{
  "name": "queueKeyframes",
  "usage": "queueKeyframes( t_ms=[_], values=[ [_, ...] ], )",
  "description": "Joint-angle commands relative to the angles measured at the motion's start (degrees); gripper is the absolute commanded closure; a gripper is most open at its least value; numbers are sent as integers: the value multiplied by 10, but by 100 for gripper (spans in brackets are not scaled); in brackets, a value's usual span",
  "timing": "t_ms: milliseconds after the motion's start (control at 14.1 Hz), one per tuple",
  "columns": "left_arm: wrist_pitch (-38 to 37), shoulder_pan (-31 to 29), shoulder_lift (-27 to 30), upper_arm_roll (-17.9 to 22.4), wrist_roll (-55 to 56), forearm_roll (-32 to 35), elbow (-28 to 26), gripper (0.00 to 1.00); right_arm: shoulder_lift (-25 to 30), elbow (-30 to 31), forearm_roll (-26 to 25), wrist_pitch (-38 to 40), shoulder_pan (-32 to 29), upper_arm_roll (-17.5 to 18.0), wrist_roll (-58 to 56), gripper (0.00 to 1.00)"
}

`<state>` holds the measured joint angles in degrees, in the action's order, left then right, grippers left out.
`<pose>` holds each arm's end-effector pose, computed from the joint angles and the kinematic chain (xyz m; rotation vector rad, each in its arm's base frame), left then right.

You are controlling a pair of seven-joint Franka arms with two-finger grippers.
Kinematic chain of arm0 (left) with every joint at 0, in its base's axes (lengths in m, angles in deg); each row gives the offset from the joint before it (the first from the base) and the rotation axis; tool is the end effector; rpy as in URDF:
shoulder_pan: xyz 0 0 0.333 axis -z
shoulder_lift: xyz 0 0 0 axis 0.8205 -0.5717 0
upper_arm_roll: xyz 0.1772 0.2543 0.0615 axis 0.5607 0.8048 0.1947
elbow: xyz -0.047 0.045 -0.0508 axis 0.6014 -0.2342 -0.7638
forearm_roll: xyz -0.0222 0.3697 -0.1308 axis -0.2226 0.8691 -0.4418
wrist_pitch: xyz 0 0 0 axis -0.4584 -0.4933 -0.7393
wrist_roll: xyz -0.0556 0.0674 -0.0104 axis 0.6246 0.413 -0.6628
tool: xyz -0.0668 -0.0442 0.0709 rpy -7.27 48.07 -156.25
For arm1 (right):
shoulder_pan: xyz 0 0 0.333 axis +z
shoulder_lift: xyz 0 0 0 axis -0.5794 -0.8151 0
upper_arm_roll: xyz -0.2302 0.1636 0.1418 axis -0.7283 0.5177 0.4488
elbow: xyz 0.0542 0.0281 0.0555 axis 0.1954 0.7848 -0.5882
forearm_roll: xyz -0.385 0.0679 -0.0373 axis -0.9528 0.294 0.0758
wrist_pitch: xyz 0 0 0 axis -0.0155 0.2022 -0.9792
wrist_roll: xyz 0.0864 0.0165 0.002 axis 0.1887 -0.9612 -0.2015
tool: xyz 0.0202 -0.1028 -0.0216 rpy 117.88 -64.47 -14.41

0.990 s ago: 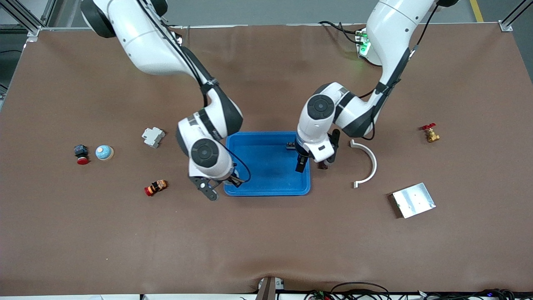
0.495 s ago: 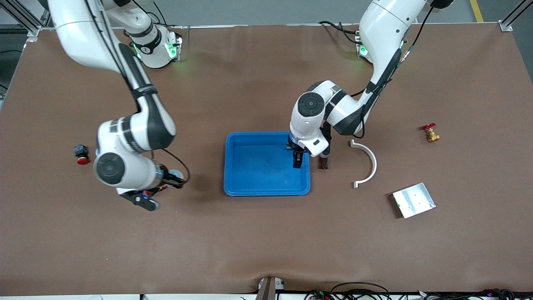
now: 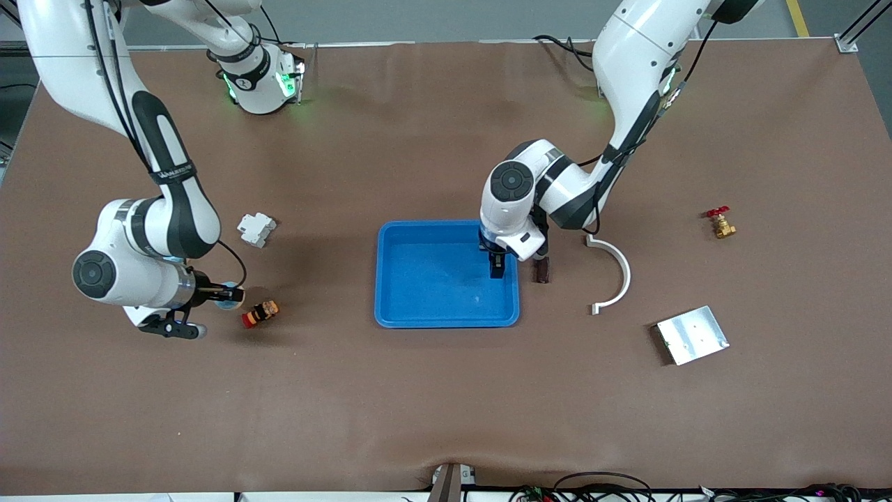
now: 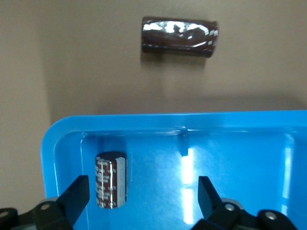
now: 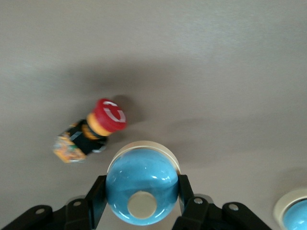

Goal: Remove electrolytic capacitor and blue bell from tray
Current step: 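Place the blue button near the first while the left grasps another capacitor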

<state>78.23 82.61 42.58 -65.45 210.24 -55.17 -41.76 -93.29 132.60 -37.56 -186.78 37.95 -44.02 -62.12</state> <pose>0.4985 -0.4271 0.2072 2.2454 2.1925 -0.0269 0.6324 0.0019 0.2379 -3.0833 0.1926 0.2409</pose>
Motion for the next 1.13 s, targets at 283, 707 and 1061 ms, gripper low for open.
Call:
queueKeyframes(
  t_ms=[283, 707, 1061],
  values=[
    [27, 10, -27, 3, 19, -2, 12, 0, 21, 56, 3, -72, 3, -8, -25, 63],
    [25, 10, -29, 4, 6, 12, 25, 0, 18, 50, 3, -54, 2, -7, -23, 0],
    [23, 10, -29, 5, 6, 36, 25, 0, 60, 3, 4, 21, -1, -3, -18, 0]
  ],
)
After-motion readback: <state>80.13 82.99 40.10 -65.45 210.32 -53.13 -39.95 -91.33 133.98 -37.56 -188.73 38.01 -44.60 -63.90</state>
